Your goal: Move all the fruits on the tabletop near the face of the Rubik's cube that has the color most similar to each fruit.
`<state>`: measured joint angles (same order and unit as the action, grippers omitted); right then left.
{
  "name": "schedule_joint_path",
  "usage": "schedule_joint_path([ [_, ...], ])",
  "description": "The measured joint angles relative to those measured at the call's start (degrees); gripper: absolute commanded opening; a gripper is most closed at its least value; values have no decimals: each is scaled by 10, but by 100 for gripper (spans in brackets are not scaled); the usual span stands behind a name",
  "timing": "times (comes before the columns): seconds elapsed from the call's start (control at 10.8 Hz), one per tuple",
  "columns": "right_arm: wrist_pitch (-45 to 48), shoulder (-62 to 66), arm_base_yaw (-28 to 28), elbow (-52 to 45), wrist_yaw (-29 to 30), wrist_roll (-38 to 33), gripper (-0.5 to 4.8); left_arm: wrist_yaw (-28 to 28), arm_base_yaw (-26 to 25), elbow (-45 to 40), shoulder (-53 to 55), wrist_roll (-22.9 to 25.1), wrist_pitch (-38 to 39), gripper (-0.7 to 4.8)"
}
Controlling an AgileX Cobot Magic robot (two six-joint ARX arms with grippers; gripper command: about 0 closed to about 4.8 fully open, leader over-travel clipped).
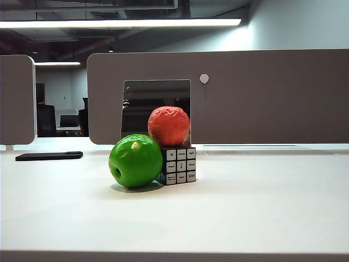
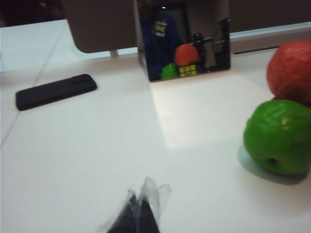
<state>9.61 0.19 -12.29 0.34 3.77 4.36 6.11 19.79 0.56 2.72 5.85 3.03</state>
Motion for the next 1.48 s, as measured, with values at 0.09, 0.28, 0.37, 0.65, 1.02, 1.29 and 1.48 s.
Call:
schedule_joint_path([
  [0.09, 2, 0, 8, 0, -1, 0, -1, 3, 0, 0, 0, 5, -4, -6],
  [0.28, 4, 0, 28, 0, 0, 0, -1, 6, 0, 0, 0, 19, -13, -6],
  [0.37, 4, 0, 54, 0, 11, 0, -1, 6, 0, 0, 0, 25, -16, -6],
  [0.65, 16, 0, 165, 0, 141, -26, -1, 108, -1, 0, 0, 48, -45, -6],
  [1.02, 15, 0, 165, 0, 143, -35, -1, -180, -221, 0, 0, -45, -69, -5],
  [1.29, 15, 0, 165, 0, 143, -45, -1, -238, -221, 0, 0, -54, -74, -6],
  [1.48, 14, 0, 165, 0, 100, -56, -1, -195, -221, 0, 0, -55, -104, -6],
])
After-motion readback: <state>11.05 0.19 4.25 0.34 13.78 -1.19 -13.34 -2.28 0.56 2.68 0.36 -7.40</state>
